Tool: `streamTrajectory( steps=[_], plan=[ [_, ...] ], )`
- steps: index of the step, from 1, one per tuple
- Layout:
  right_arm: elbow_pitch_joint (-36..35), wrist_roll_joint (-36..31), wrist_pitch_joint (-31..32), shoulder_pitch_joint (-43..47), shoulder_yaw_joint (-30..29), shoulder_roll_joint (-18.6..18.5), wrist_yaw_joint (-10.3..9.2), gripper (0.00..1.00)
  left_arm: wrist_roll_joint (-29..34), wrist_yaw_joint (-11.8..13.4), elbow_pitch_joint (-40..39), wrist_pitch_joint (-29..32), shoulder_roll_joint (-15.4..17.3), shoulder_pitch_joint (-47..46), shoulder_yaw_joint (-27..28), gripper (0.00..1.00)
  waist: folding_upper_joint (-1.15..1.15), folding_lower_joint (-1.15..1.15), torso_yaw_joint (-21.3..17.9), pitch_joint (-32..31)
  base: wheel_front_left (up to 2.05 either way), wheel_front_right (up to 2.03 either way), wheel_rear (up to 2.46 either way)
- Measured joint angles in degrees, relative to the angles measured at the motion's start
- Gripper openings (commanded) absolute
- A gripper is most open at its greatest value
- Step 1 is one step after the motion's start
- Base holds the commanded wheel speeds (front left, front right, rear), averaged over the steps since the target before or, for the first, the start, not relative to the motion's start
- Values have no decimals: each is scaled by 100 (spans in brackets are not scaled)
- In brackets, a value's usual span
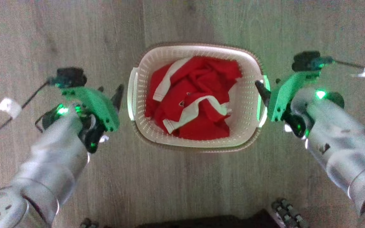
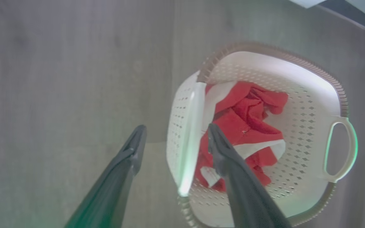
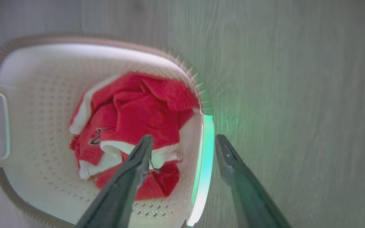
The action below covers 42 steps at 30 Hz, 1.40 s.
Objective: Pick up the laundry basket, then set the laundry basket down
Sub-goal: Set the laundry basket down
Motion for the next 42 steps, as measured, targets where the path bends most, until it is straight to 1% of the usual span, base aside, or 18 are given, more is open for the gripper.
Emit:
streamTrajectory(
  steps=[3,8,10,12,16,19,23,26,29,33,38,42],
  plan=[
    [-7,-10,-407,212,5,-11,0,100,88,0,186,-391,-52,164,-30,100,0,0,11,-231,0,0,0],
    [-9,-37,-1057,586,3,-19,0,100,286,1,479,-630,-186,335,25,100,0,0,34,-657,0,0,0],
    [3,-44,-1244,707,-31,-20,0,100,394,12,519,-635,-202,387,214,100,0,0,44,-816,0,0,0],
    [7,-78,-1369,793,-82,-21,0,100,639,93,477,-635,-177,387,528,100,0,0,54,-960,0,0,0],
    [-36,-272,-1446,914,-296,-22,0,100,1414,394,27,-636,-86,503,1243,100,0,0,63,-1218,0,0,0],
    [-297,-648,-1447,1003,-810,-78,0,100,2140,673,-524,-638,42,844,1819,100,0,-1,49,-1380,0,0,0],
    [-751,-1403,-1448,1246,-1688,-113,0,100,3022,1015,-1301,-646,151,1545,2661,100,0,-1,22,-1586,0,0,0],
    [-1122,-2050,-1448,1692,-2340,-101,0,100,3646,1178,-1831,-652,165,2042,3166,100,0,-1,2,-1746,0,0,0],
    [-1448,-2643,-1448,2195,-2947,-48,0,100,4163,1270,-2310,-652,160,2429,3628,100,0,-1,-10,-1900,0,0,0],
    [-1905,-3314,-1448,2691,-3596,160,0,100,4706,1302,-2825,-653,125,2808,4129,100,0,-1,-10,-2096,0,0,0],
    [-2391,-3929,-1448,3137,-4127,382,0,100,5250,1302,-3378,-653,8,3345,4565,100,0,-1,-5,-2381,0,0,0],
    [-2702,-4220,-1448,3507,-4361,489,0,100,5601,1321,-3772,-653,-37,3770,4791,100,0,-1,0,-2639,0,0,0]
  ],
)
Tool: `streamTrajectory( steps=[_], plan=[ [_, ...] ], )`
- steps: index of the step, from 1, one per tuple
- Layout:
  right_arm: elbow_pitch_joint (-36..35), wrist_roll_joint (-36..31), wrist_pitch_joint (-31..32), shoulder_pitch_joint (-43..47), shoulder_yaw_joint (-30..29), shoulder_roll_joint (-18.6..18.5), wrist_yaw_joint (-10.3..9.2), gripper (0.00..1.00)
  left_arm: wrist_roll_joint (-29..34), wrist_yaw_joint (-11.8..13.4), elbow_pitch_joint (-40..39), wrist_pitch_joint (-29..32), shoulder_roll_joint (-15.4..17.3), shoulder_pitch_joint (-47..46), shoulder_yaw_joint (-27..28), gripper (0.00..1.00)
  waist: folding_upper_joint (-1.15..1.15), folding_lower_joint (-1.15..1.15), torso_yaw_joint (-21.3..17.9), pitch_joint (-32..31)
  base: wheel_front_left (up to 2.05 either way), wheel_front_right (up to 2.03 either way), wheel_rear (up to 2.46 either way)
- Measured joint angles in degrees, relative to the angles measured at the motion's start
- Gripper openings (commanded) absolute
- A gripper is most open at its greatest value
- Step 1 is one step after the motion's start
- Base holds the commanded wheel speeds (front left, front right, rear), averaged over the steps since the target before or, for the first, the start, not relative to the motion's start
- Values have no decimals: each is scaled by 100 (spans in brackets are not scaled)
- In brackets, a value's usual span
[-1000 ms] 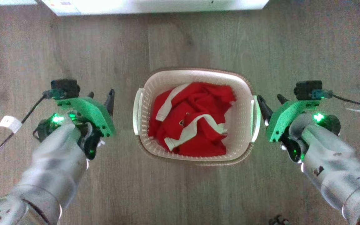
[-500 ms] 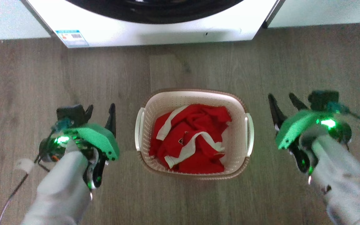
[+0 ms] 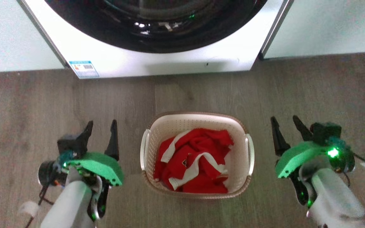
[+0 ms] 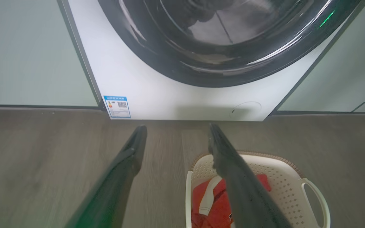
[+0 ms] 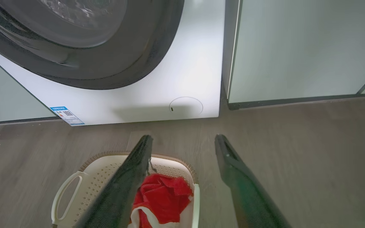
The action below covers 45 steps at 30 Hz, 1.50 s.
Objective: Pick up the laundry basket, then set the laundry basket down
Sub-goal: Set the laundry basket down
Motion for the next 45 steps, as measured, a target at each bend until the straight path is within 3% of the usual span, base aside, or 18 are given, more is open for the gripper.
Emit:
streamTrajectory(
  steps=[7,18,45],
  plan=[
    [-500,-281,0,412,-267,93,0,100,419,49,-672,0,-90,655,281,100,0,0,-2,-445,0,0,0],
    [-979,-511,0,988,-608,132,0,100,689,153,-1273,0,-80,1296,291,100,0,0,93,-1013,0,0,0],
    [-1849,-766,358,1954,-983,303,0,100,689,354,-1618,131,63,1930,109,100,-1,0,107,-1585,0,0,0]
  ],
)
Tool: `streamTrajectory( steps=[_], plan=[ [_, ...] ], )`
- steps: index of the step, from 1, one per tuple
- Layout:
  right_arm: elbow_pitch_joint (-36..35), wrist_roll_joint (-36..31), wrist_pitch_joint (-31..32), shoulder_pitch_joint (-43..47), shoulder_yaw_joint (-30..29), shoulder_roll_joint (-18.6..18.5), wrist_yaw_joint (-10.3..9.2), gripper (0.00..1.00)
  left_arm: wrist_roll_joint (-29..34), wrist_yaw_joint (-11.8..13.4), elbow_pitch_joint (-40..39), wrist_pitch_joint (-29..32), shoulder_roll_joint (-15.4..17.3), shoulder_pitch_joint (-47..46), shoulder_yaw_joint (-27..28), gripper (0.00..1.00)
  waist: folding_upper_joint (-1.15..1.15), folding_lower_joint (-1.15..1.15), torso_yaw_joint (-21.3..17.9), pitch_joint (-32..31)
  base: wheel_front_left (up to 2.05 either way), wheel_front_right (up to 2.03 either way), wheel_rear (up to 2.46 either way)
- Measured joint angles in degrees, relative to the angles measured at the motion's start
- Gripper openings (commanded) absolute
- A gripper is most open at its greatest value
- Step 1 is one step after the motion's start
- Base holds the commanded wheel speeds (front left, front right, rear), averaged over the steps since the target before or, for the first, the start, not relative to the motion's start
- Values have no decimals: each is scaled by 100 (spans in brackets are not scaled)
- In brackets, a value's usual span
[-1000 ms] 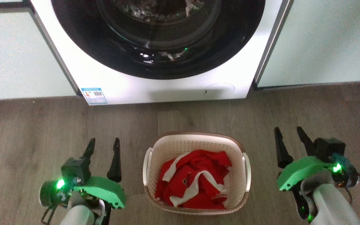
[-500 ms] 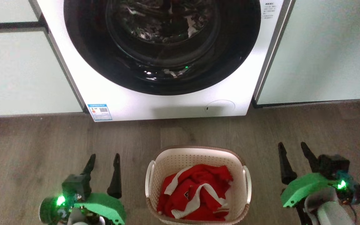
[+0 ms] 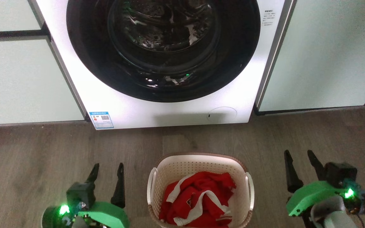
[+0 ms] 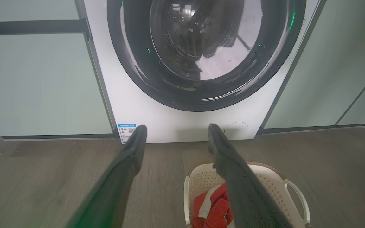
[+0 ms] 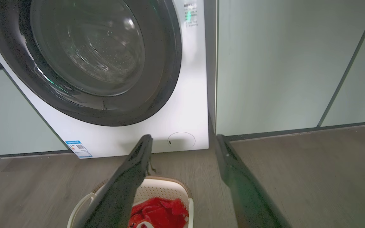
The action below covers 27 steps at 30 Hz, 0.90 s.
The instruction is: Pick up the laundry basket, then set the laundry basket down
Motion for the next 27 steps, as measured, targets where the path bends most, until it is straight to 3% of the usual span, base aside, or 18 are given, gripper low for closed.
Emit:
streamTrajectory(
  steps=[27],
  plan=[
    [-391,-158,76,1,82,3,-1,100,109,-1,-119,-108,8,-3,-8,100,0,0,22,48,0,0,0]
  ],
)
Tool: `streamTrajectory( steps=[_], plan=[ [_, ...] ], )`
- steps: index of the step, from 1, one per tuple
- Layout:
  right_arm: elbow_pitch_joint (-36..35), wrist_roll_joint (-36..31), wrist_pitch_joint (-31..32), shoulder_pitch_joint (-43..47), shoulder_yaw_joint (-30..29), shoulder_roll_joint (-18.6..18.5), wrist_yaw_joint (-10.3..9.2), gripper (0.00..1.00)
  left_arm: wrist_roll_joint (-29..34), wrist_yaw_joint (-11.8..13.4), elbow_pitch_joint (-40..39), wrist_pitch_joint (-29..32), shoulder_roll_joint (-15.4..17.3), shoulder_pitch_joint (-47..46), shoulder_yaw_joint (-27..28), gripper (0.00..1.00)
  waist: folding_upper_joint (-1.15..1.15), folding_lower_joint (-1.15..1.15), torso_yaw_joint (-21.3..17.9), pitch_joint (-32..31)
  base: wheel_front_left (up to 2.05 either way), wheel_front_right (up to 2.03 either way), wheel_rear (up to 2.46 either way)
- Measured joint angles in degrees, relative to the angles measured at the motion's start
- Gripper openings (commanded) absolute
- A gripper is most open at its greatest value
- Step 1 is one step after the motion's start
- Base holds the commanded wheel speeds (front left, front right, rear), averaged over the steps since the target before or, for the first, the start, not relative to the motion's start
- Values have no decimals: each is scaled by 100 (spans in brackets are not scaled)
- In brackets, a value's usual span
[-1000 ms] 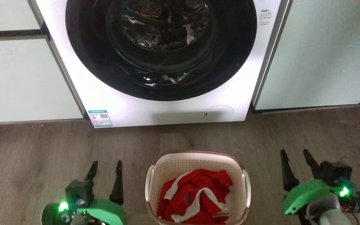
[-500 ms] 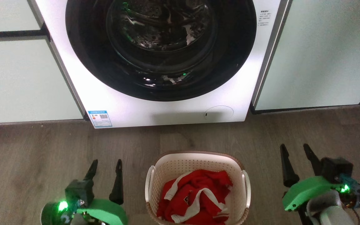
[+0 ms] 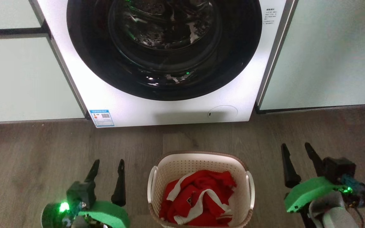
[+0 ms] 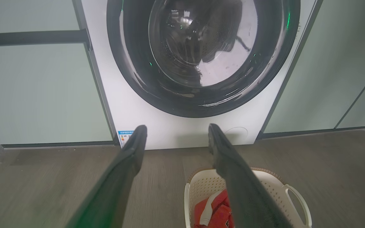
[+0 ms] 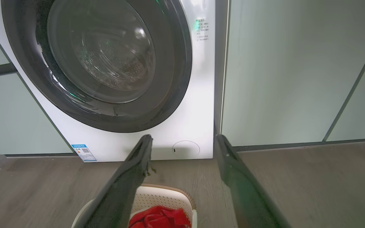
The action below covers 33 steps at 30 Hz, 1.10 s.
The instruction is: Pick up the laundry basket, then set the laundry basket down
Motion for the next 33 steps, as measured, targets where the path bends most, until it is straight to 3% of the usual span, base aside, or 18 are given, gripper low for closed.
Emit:
streamTrajectory(
  steps=[9,10,15,33],
  plan=[
    [-20,0,24,0,-1,0,0,100,32,-4,-81,-5,0,-7,12,100,0,0,-4,33,0,0,0],
    [-26,0,24,0,-1,0,0,0,33,-10,-102,-5,0,-13,12,0,0,0,-3,38,0,0,0],
    [335,56,33,177,24,5,0,0,-24,-8,226,12,-43,236,-23,0,0,0,-1,46,0,0,0],
    [341,1230,286,218,-124,16,0,0,-1205,-260,287,276,-124,222,230,0,0,0,15,86,0,0,0]
  ],
)
